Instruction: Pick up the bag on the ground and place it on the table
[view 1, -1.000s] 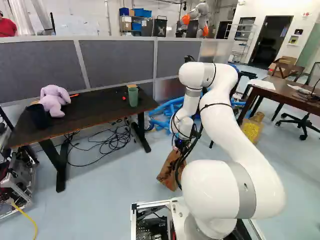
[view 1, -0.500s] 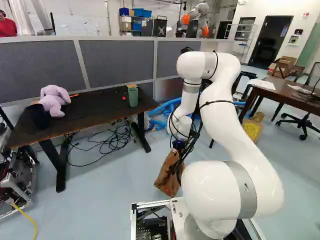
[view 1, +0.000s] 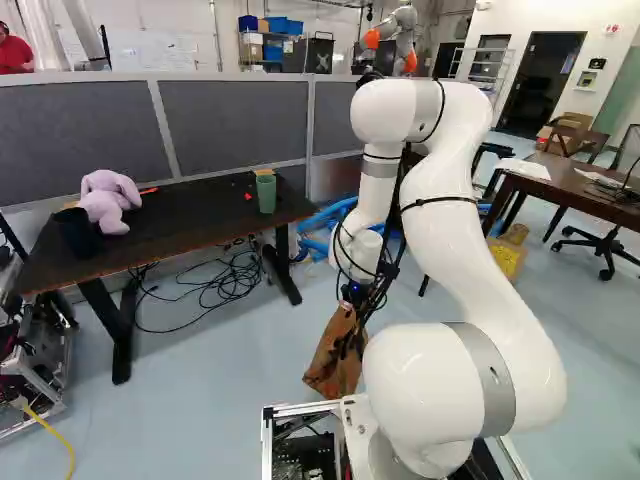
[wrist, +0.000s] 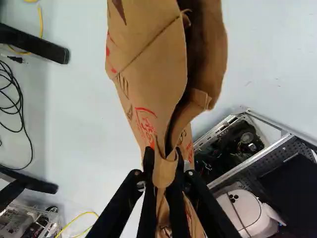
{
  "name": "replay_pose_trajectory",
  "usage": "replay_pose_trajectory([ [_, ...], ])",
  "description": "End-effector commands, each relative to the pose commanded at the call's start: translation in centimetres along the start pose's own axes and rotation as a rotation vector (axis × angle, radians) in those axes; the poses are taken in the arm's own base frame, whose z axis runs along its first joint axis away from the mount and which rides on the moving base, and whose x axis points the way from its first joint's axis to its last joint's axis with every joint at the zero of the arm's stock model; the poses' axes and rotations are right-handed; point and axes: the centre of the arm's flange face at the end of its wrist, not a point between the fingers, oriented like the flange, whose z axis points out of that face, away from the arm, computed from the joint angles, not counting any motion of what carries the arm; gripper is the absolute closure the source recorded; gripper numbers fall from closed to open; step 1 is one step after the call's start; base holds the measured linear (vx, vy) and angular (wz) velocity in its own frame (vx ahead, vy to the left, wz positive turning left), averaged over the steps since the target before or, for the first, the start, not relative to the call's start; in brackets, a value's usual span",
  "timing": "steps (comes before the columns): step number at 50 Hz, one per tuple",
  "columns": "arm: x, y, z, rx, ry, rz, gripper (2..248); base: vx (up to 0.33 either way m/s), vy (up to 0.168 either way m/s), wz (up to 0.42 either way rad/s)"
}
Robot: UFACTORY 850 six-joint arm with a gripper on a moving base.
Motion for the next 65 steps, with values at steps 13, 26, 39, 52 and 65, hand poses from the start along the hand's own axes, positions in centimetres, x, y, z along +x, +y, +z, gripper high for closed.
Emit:
replay_pose_trajectory([
  [13,-0.6,0.5,-2.0,0.000,0.003,0.017,225,0.000,0.000,0.000],
  [26,-1.2,1.1,-3.9,-0.004,0.002,0.030,225,0.000,0.000,0.000],
  [39,-1.9,1.6,-5.9,-0.006,0.001,0.039,225,0.000,0.000,0.000],
  [52,-2.4,2.1,-7.9,-0.006,0.004,0.039,225,0.000,0.000,0.000],
  [65,-2.9,2.4,-9.8,0.004,0.016,0.038,225,0.000,0.000,0.000],
])
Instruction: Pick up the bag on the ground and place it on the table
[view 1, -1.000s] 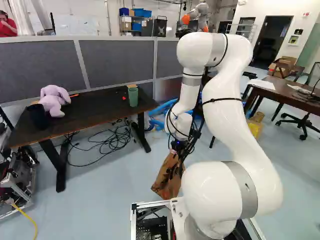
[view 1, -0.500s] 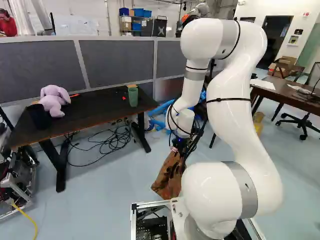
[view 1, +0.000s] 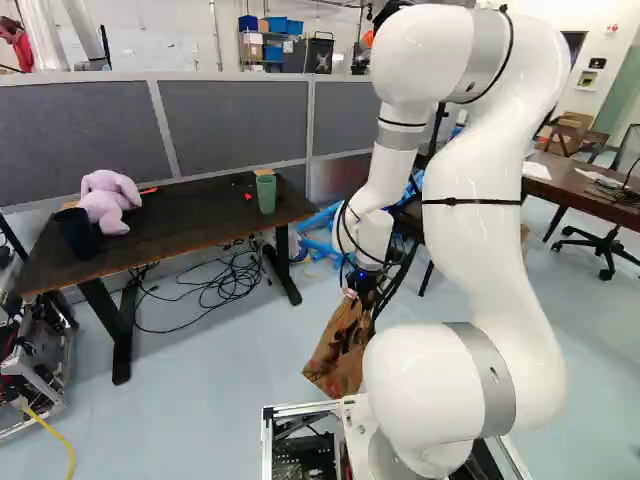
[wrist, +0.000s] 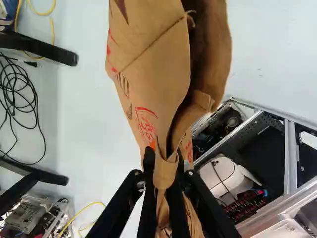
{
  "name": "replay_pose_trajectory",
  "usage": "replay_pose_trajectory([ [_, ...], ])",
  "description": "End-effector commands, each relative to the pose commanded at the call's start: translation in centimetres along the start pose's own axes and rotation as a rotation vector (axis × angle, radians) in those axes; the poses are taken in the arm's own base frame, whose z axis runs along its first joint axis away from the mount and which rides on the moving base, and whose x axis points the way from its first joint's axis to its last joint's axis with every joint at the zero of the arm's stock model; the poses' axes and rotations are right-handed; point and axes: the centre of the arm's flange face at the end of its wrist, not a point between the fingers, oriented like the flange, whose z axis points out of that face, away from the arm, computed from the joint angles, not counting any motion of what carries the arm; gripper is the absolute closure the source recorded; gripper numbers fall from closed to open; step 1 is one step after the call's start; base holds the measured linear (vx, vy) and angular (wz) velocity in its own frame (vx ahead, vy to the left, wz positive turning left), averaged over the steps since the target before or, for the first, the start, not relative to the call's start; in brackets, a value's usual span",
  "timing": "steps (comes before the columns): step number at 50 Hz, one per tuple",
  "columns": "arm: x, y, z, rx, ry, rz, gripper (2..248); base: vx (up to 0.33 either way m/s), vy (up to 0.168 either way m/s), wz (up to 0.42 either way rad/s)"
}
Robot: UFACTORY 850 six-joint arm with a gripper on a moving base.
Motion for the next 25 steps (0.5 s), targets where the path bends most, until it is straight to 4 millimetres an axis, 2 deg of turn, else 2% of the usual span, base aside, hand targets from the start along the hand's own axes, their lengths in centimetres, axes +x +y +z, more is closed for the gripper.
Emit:
replay_pose_trajectory([
  [25,-0.8,0.7,-3.7,0.019,0.023,-0.002,225,0.000,0.000,0.000],
])
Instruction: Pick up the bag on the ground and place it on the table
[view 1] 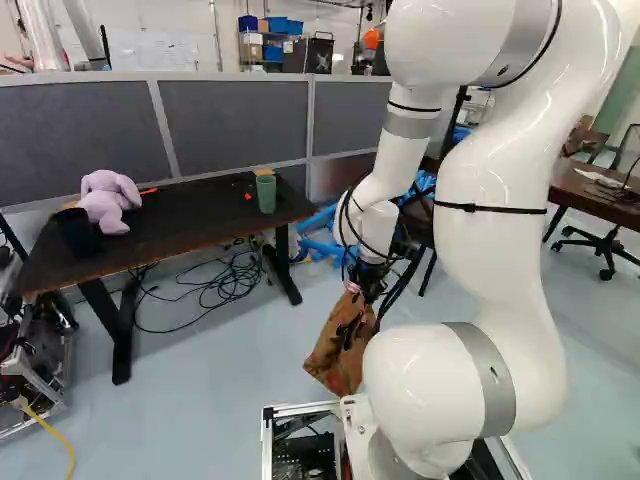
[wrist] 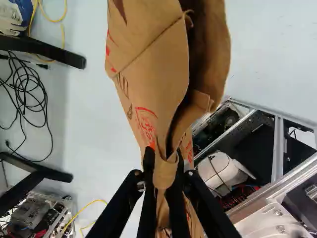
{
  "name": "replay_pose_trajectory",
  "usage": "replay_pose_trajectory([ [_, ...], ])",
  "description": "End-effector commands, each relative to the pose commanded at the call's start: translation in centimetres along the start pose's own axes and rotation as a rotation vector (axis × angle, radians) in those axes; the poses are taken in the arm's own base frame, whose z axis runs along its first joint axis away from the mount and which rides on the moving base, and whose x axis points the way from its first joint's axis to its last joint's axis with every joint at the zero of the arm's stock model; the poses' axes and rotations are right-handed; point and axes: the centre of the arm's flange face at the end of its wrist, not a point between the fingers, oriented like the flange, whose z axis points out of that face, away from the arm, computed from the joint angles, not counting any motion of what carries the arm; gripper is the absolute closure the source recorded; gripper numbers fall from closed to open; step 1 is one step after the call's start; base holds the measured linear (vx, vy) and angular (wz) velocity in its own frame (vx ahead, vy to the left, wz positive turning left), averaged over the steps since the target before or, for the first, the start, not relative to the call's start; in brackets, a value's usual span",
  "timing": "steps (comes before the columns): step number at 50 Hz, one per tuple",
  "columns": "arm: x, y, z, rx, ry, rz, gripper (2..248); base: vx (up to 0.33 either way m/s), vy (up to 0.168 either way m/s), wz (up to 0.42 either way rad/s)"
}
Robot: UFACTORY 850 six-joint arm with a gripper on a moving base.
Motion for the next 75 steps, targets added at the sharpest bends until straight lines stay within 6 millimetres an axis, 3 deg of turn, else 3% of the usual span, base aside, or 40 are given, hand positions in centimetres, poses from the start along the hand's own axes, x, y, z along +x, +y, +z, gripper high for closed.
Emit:
replay_pose_trajectory([
  [75,-1.4,2.0,-11.0,0.007,0.026,0.012,225,0.000,0.000,0.000],
])
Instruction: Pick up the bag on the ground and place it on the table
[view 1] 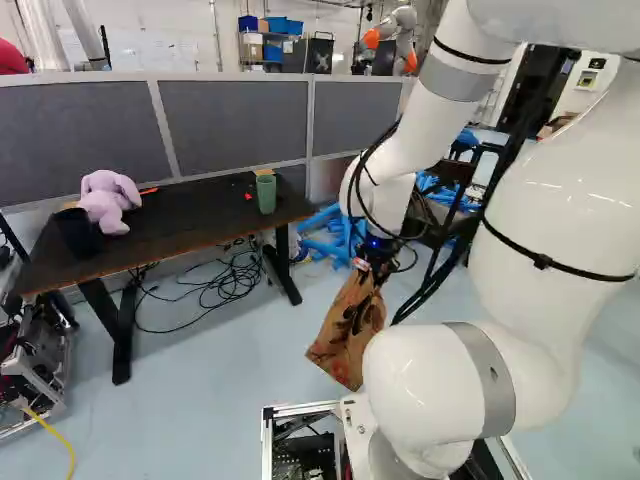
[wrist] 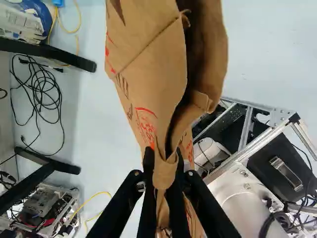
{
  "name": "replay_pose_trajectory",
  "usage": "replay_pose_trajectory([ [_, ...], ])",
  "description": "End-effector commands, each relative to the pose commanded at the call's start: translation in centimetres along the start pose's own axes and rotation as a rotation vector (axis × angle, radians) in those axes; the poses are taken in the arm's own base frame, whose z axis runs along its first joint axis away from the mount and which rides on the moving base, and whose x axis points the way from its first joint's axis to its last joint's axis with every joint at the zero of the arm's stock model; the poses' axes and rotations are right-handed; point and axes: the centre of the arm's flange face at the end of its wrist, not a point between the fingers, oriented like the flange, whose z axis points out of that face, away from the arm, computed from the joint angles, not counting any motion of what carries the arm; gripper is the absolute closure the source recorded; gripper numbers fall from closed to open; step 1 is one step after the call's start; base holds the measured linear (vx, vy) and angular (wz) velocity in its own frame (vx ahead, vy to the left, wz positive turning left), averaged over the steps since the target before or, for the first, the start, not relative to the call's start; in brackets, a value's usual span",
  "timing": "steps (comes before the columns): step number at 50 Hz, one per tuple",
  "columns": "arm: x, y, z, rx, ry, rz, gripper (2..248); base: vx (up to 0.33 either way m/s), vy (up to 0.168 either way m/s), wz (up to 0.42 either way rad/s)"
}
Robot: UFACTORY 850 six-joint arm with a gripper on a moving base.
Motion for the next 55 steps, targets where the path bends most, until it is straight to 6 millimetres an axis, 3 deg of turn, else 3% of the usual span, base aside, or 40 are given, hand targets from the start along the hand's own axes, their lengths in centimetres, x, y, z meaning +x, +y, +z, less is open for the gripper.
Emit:
replay_pose_trajectory([
  [55,0.8,2.1,-8.2,-0.035,-0.017,0.062,225,0.000,0.000,0.000],
])
